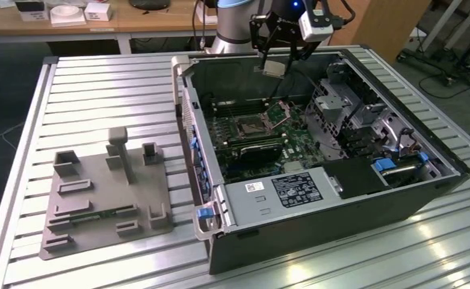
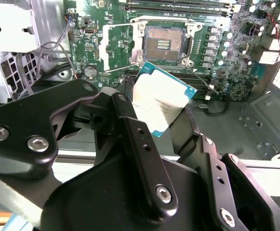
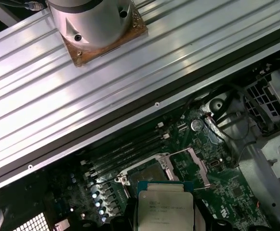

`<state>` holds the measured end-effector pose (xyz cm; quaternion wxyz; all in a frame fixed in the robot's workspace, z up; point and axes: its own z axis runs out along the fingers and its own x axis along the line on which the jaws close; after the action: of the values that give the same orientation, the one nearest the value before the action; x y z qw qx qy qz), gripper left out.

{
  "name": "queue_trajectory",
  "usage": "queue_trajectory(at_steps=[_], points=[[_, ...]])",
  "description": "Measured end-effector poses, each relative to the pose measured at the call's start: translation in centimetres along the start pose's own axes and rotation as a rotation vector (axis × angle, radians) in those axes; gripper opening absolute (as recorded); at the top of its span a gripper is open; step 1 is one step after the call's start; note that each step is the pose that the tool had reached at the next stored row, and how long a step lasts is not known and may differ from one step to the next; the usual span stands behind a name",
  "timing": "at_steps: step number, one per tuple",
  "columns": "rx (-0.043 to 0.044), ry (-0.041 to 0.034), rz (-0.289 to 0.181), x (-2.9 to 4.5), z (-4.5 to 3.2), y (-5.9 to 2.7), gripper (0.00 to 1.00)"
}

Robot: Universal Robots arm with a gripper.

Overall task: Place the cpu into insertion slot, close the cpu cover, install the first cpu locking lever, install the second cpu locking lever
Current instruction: 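Place the cpu into insertion slot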

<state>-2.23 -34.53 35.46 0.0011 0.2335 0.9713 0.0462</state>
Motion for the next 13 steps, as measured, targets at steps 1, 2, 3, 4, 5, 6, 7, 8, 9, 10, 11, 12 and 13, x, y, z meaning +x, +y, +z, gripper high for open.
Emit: queue_trajectory(at_steps=[1, 2, 3, 4, 5, 6, 7, 8, 9, 10, 11, 12, 13], points=[[-0.0001, -0.0004, 0.005, 0.00, 0.00, 0.00, 0.54], [-0.0002, -0.0008, 0.009, 0.00, 0.01, 0.00, 0.54], [-0.0004, -0.0013, 0.014, 0.00, 0.02, 0.00, 0.54], [-0.0003, -0.0016, 0.018, 0.00, 0.02, 0.00, 0.54], [-0.0004, -0.0019, 0.022, 0.00, 0.02, 0.00, 0.54], [-0.0004, -0.0023, 0.025, 0.00, 0.02, 0.00, 0.54], [-0.0005, -0.0025, 0.027, 0.00, 0.02, 0.00, 0.54], [-0.0005, -0.0026, 0.030, 0.00, 0.02, 0.00, 0.54], [-0.0006, -0.0028, 0.031, 0.00, 0.02, 0.00, 0.54], [-0.0005, -0.0028, 0.031, 0.00, 0.02, 0.00, 0.54], [-0.0006, -0.0029, 0.032, 0.00, 0.03, 0.00, 0.54], [-0.0007, -0.0030, 0.033, 0.00, 0.03, 0.00, 0.54], [-0.0006, -0.0030, 0.033, 0.00, 0.03, 0.00, 0.54]])
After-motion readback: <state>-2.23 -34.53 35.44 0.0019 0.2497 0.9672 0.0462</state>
